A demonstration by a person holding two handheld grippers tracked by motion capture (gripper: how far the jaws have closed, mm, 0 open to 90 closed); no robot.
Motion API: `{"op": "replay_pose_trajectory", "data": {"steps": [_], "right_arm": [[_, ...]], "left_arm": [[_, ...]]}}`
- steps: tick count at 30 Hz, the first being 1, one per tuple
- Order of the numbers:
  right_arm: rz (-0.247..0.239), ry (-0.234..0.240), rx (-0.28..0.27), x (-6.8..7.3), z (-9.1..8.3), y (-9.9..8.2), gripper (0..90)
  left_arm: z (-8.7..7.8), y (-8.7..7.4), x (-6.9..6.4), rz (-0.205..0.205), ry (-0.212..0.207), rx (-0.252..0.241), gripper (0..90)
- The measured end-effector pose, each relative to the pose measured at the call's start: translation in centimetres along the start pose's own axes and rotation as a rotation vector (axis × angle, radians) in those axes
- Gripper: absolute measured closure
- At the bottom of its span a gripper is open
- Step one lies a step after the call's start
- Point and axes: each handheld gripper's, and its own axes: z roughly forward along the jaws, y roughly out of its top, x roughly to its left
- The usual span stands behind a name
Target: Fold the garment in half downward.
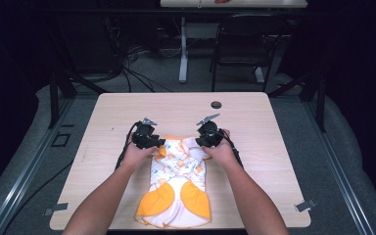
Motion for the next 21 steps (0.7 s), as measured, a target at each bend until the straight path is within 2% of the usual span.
{"op": "replay_pose_trajectory", "data": {"steps": [3, 5, 6, 13, 15, 17, 20, 21], "right_arm": [[0.019, 0.004, 0.018, -0.2, 0.6, -0.2, 68.9], [0.037, 0.01, 0.014, -0.3, 0.9, -0.5, 66.9], [0.031, 0.01, 0.03, -0.3, 1.1, -0.6, 66.0], [0.054, 0.026, 0.043, -0.4, 1.8, -1.1, 65.1], [0.058, 0.035, 0.047, -0.2, 1.8, -1.1, 68.1], [0.053, 0.04, 0.055, -0.2, 1.8, -1.1, 69.6], [0.059, 0.05, 0.057, 0.0, 1.9, -1.0, 77.2], [0.063, 0.055, 0.052, 0.1, 1.9, -1.0, 79.3]], "left_arm": [[0.5, -0.4, 0.3, -0.002, 0.0, 0.027, 56.3], [0.6, -0.6, 0.4, -0.012, -0.003, 0.025, 55.4], [0.6, -0.6, 0.4, -0.013, -0.004, 0.022, 55.4], [0.7, -1.1, 0.3, 0.007, -0.018, 0.044, 58.1], [0.7, -1.1, 0.1, 0.024, -0.013, 0.045, 62.4], [0.7, -1.2, -0.1, 0.024, -0.009, 0.04, 66.6], [0.7, -1.2, -0.3, 0.039, -0.024, 0.048, 75.3], [0.7, -1.2, -0.4, 0.032, -0.024, 0.047, 77.3]]}}
